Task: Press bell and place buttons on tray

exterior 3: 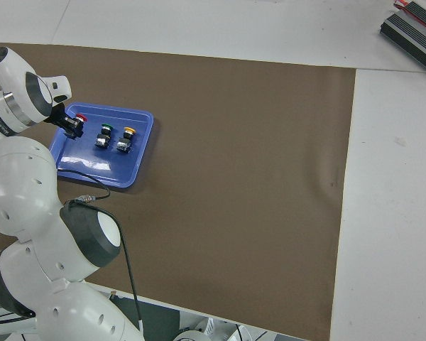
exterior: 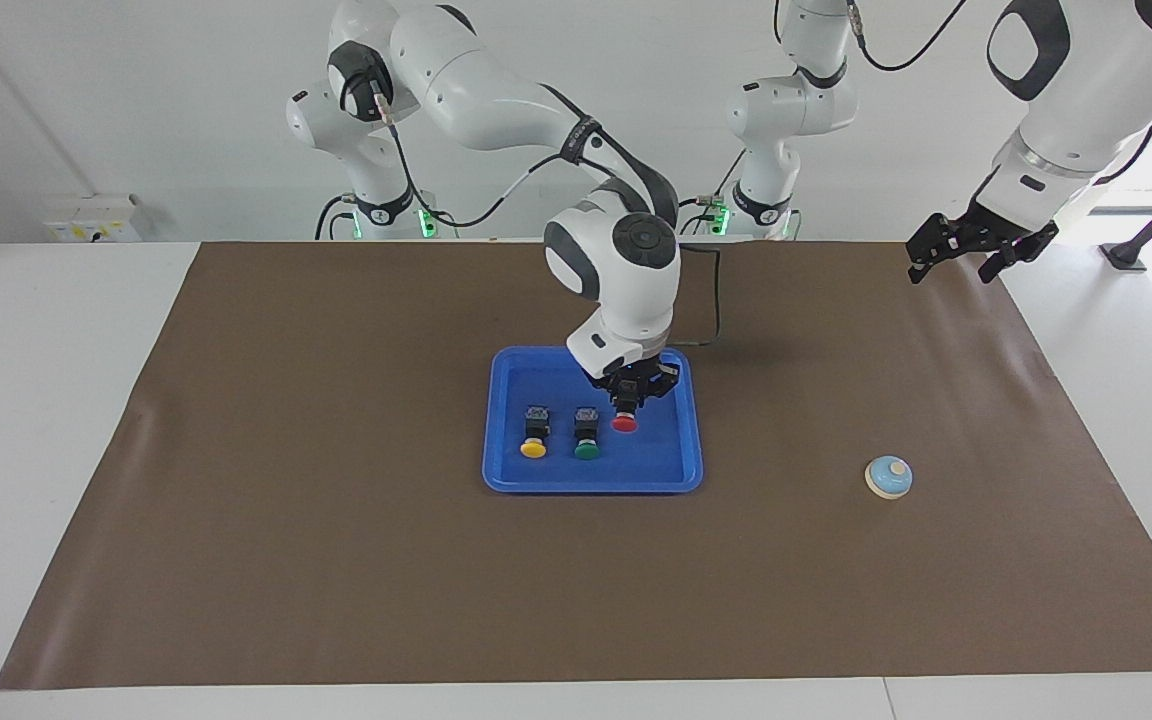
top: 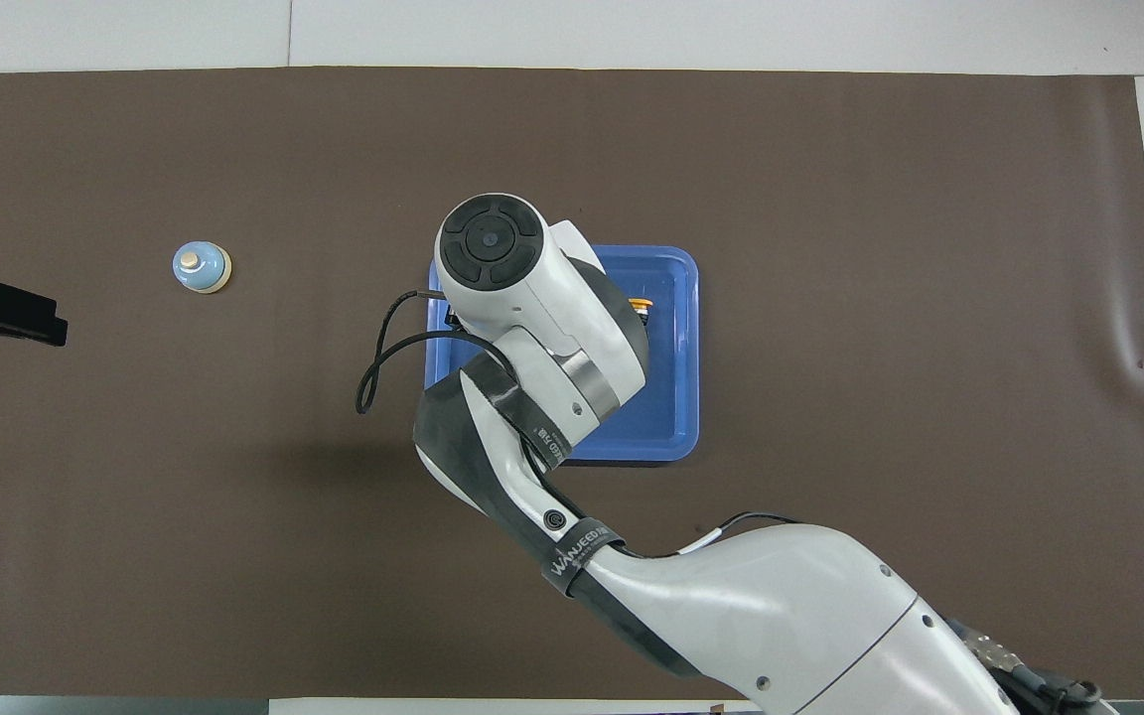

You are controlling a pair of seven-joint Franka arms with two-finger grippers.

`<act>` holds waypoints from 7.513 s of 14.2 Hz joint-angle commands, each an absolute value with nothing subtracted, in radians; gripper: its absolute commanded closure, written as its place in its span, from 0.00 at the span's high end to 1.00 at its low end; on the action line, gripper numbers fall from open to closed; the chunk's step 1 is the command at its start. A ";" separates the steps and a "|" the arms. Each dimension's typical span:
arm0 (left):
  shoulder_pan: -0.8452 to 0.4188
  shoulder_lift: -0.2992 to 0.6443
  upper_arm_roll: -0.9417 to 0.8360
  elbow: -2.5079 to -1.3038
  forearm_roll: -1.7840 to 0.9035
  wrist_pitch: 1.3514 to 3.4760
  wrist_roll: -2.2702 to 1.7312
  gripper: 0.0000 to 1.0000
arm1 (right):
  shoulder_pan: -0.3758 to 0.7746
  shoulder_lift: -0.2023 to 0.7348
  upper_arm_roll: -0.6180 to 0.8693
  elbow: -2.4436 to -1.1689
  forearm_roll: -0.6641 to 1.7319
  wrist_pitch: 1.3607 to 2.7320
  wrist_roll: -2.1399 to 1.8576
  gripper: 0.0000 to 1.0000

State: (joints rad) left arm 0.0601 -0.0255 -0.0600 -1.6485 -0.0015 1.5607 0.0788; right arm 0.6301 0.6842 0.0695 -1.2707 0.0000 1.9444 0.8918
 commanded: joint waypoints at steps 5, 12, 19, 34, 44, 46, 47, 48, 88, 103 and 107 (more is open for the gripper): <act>0.063 -0.031 -0.058 -1.640 -0.006 1.548 0.083 1.00 | 0.676 0.764 0.063 -1.255 -0.006 1.983 0.913 0.00; 0.063 -0.031 -0.058 -1.640 -0.006 1.548 0.083 1.00 | 0.635 0.695 0.055 -1.278 -0.005 1.930 0.914 1.00; 0.063 -0.031 -0.058 -1.640 -0.006 1.548 0.083 1.00 | 0.329 0.520 0.057 -1.282 -0.008 1.806 0.755 1.00; 0.055 -0.032 -0.060 -1.643 -0.005 1.560 0.097 1.00 | -0.084 0.165 0.057 -1.457 -0.011 1.555 0.031 1.00; 0.049 0.147 -0.063 -1.683 -0.002 1.851 0.014 0.00 | -0.084 -0.032 0.061 -1.652 -0.003 1.552 0.034 1.00; 0.049 0.225 -0.063 -1.683 -0.003 1.949 0.014 0.00 | -0.083 -0.035 0.061 -1.652 -0.003 1.552 0.034 1.00; 0.051 0.248 -0.063 -1.692 -0.003 2.004 0.014 0.00 | -0.081 -0.037 0.061 -1.652 -0.003 1.552 0.035 1.00; 0.051 0.279 -0.061 -1.697 -0.003 2.046 0.014 0.00 | -0.080 -0.037 0.061 -1.654 -0.003 1.555 0.032 1.00; 0.046 -0.098 -0.060 -1.786 0.018 1.728 0.002 1.00 | -0.081 -0.037 0.061 -1.654 -0.003 1.552 0.037 1.00; 0.058 -0.046 -0.054 -1.591 -0.003 1.594 0.005 1.00 | -0.081 -0.038 0.061 -1.654 -0.003 1.552 0.037 1.00; 0.034 -0.043 -0.051 -1.578 -0.014 1.580 0.005 1.00 | -0.081 -0.038 0.061 -1.654 -0.003 1.552 0.037 1.00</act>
State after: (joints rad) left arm 0.0560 -0.0622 -0.0584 -1.6136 -0.0021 1.6125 0.0150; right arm -0.0720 -0.0233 0.0542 -1.6332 -0.0040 1.5369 0.0481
